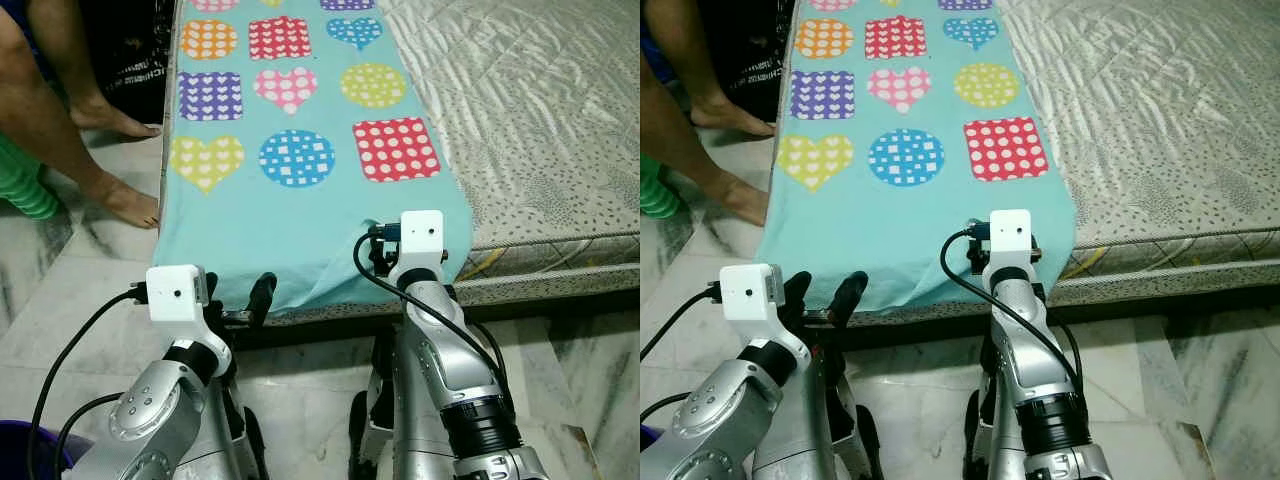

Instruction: Clean up the room

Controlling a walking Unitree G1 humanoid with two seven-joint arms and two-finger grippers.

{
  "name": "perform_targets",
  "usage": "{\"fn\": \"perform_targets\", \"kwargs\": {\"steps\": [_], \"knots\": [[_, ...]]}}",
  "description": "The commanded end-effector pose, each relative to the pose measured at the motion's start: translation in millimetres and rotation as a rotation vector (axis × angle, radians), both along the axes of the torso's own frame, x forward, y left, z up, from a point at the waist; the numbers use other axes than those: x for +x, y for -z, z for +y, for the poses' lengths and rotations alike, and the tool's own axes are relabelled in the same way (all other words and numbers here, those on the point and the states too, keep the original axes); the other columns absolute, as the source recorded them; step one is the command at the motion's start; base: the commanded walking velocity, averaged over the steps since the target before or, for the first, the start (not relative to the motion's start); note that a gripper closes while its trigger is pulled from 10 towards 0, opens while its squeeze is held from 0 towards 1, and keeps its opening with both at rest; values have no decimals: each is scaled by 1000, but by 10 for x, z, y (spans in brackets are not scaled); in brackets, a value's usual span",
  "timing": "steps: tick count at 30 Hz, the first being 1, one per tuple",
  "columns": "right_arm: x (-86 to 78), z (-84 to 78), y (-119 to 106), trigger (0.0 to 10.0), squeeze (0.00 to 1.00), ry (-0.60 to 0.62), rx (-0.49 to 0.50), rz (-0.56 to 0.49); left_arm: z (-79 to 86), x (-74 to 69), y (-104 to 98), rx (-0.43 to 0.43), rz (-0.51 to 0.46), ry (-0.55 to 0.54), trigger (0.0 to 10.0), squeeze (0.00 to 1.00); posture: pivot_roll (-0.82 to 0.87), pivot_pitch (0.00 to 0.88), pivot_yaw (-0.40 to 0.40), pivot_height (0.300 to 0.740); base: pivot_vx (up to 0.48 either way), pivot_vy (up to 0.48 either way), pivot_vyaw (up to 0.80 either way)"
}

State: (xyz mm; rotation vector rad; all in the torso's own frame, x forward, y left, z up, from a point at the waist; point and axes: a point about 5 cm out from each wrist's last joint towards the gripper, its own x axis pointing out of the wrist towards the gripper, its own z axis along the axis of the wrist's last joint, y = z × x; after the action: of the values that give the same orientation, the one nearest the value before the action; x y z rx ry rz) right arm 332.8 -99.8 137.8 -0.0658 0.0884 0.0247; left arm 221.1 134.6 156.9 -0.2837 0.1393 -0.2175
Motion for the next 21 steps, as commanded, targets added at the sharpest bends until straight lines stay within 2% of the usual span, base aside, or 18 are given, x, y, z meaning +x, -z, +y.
{"fn": "perform_targets", "kwargs": {"steps": [1,10,11,13,21], "knots": [[-11,-6,49,10000,0,6,-5,18,4,-29,-4,8,5,2,10000,0,101,267,-12,509,0,0,0],[-11,-6,49,10000,0,6,-5,18,4,-29,-4,8,5,2,10000,0,101,267,-12,509,0,0,0],[121,47,92,10000,0,8,-79,10,-1,-37,-11,8,5,-1,10000,0,115,284,-21,509,0,0,0],[207,95,148,10000,0,-12,-147,22,-7,-48,-16,7,7,-5,10000,0,115,284,-21,509,0,0,0],[205,-101,196,10000,0,16,-213,28,4,-49,-18,7,6,-12,10000,0,111,286,-29,509,0,0,0]]}}
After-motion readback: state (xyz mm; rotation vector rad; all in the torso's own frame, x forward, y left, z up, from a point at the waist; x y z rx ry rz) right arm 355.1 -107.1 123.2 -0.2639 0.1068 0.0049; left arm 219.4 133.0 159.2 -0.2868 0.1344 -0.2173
